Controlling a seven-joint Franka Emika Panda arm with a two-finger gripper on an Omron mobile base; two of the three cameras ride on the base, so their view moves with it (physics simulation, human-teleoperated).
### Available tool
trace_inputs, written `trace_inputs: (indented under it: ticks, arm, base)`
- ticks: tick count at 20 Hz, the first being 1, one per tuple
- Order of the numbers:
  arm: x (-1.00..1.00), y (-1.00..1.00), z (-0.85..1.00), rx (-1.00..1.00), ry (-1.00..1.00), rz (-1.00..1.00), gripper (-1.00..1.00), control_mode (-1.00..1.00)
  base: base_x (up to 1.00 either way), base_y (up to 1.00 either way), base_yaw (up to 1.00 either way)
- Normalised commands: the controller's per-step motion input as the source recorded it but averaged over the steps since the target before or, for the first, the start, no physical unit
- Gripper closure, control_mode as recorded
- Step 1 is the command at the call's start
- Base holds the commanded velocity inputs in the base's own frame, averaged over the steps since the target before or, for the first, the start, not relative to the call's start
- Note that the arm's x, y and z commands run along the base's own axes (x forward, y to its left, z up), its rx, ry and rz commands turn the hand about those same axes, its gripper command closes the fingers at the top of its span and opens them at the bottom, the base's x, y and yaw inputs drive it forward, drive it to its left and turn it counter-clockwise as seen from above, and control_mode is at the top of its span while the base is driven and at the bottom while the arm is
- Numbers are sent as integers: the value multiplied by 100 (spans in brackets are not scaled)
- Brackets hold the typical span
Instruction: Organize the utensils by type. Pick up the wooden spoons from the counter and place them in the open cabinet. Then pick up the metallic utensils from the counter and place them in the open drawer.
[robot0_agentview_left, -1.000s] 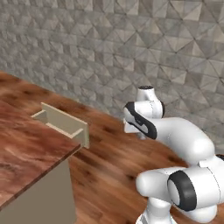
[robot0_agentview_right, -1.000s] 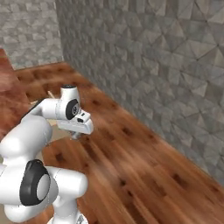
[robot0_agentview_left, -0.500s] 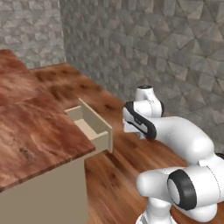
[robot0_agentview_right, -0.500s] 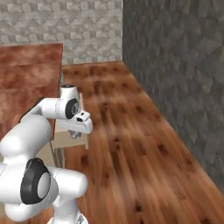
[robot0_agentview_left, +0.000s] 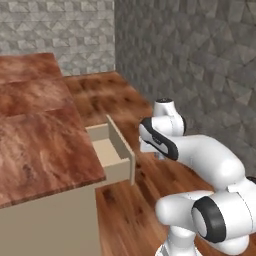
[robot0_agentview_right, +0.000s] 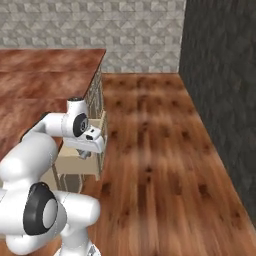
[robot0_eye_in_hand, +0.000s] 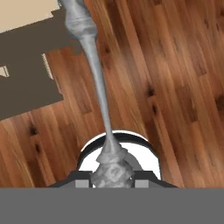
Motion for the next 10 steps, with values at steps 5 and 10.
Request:
trace_inputs:
  ticks: [5,10]
  arm:
    - [0,0,0,0,0,0,100,100]
    - [0,0,0,0,0,0,100,100]
  base:
    - [75,-25,30]
    - [45,-17,16]
